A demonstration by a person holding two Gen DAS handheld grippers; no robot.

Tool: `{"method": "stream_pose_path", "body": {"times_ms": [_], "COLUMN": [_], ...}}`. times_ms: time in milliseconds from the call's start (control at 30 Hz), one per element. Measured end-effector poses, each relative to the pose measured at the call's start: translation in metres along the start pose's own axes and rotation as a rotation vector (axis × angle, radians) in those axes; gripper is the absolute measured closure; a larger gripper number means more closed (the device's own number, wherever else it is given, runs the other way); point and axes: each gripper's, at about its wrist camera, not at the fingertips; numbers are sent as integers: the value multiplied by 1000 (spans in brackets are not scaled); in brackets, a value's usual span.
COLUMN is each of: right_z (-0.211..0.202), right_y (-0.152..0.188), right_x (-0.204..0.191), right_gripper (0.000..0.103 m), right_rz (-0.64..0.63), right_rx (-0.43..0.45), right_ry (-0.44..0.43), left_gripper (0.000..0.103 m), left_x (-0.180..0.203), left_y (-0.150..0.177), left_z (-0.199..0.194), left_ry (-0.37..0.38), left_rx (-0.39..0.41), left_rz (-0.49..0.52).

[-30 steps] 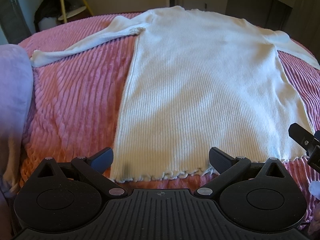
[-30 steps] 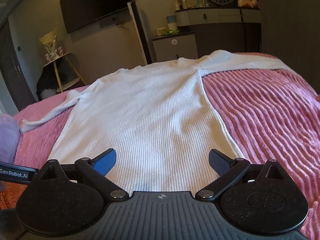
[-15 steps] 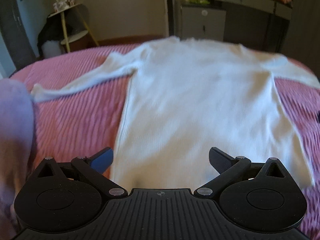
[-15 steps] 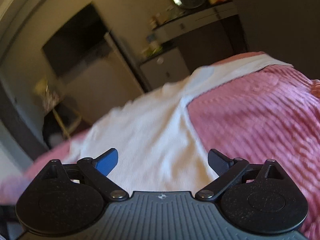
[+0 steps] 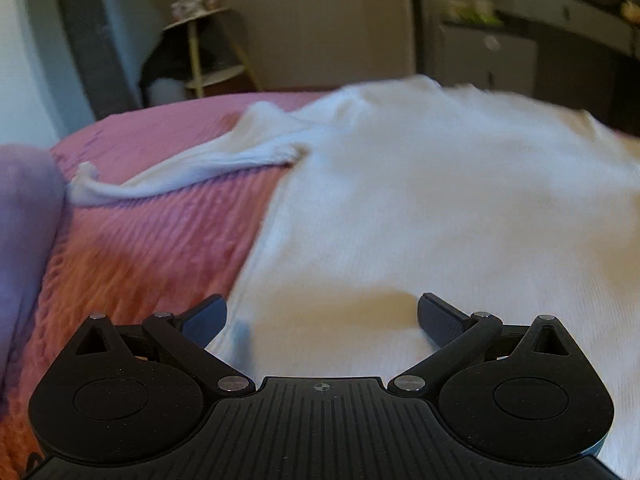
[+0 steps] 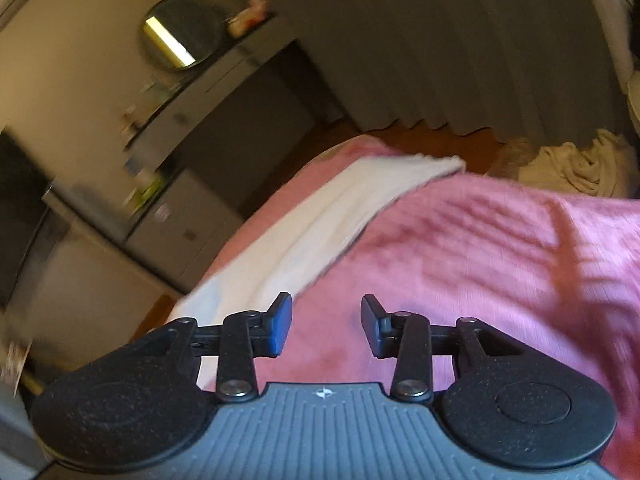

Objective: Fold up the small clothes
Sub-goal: 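Grasp the sleeve cuff with the right gripper and lift it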

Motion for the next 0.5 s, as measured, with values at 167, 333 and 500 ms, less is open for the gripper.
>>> {"method": "stream_pose_path", "body": {"times_ms": [167,333,500], "right_z": [58,95,103], "right_y": [-38,-54,-61], "right_x": [5,28,40], "right_gripper": [62,65,96], "right_rz": [100,282,355], "right_rx": [0,-5,42], "right_ry": [-23,-39,-35], "left_gripper": [0,0,0], "left_x": [-2,-2,-4], "left_y": [3,4,6], "left_z": [4,7,13], "left_ry": [-47,-33,-5], "left_rx": [59,70,53], "left_rz": [-13,-31,-67]}}
Point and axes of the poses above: each gripper's, at about its wrist camera, not at the fingertips, and z roughly the way its jaws point, x to its right, y to its underside, and after that the axes turned 9 degrees about -x, right-handed
